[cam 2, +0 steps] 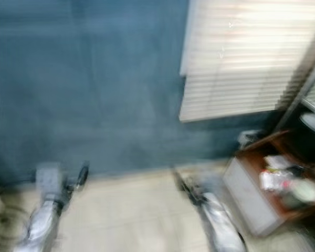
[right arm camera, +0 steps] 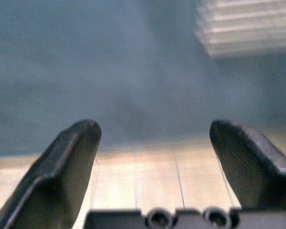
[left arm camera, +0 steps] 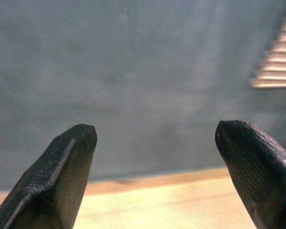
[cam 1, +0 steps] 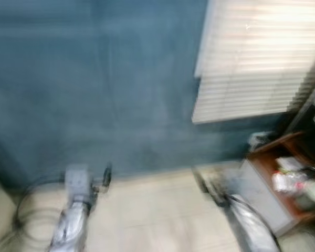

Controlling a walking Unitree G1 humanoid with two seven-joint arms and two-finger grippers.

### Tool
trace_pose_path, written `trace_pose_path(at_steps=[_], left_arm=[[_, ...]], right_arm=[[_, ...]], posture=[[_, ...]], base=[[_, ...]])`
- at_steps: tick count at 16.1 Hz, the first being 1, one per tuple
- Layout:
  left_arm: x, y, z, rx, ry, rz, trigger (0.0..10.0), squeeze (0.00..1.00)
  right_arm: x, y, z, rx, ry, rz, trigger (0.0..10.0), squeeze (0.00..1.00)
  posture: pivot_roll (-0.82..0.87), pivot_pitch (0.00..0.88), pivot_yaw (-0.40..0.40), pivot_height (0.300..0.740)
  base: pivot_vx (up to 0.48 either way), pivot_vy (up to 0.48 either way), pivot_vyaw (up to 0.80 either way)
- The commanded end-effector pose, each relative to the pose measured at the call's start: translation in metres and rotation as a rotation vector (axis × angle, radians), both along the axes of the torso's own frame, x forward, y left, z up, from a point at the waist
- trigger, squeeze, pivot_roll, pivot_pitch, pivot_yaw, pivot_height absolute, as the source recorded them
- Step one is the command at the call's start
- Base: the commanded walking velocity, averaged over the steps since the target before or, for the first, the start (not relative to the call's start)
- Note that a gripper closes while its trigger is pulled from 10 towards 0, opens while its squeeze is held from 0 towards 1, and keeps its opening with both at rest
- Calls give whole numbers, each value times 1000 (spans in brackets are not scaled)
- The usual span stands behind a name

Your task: Clean up the room

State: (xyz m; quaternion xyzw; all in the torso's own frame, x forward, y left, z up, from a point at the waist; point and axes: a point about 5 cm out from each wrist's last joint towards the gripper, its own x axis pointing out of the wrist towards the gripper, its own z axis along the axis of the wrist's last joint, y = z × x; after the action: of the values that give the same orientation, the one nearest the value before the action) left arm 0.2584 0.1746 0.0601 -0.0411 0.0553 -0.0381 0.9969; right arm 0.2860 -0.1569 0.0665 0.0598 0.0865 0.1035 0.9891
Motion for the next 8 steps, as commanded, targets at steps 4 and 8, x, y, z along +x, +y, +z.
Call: trace_pose_path(at_steps=[4,8], left_arm=[[-20,4,-8,-23,41,-42,10000,0],[-31,15,-5,18,71,12,10000,0]], right_arm=[[-49,-23,-20,37,72,-56,10000,0],[-58,-36,-28,24,119,-111,10000,0]], posture=[[-38,0,-6,740],[-32,0,5,740]], base=[[0,0,345],[0,0,708]])
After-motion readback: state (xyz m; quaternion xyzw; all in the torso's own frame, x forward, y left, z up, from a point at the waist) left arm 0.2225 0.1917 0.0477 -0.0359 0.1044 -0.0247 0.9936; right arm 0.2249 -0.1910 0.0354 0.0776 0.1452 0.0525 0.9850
